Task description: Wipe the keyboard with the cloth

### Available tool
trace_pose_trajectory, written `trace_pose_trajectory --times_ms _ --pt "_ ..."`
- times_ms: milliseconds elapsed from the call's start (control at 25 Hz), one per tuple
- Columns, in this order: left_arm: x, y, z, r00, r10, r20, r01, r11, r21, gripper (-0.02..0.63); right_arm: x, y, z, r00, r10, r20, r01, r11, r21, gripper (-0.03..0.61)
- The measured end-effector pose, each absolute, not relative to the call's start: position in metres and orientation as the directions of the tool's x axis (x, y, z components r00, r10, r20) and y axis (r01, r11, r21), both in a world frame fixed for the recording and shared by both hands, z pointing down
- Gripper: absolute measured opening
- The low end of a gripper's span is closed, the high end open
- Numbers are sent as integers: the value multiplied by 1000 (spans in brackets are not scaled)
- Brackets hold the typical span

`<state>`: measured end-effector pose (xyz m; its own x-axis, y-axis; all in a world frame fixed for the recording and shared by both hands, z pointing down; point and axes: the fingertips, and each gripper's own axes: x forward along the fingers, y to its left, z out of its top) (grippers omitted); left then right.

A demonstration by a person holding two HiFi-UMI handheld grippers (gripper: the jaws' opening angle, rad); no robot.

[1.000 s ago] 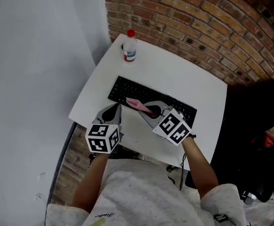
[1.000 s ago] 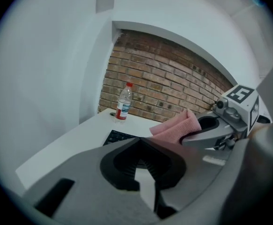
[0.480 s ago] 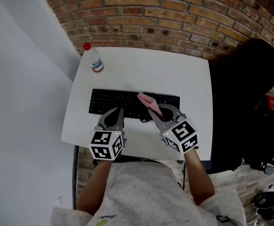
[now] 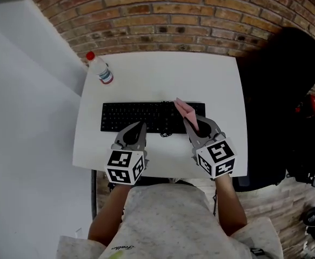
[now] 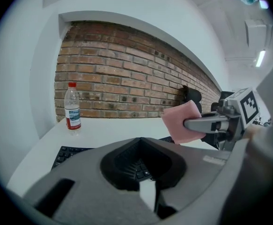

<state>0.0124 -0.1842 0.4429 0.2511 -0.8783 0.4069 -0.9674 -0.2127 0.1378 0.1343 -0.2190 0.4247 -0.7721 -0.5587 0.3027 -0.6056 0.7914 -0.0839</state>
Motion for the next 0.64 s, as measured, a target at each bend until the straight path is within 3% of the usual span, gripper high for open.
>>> trace_pose_trajectory --times_ms 640 --pt "22 -182 447 256 -873 415 -967 -223 125 -5 140 -214 428 -776 -559 293 -603 793 -86 25"
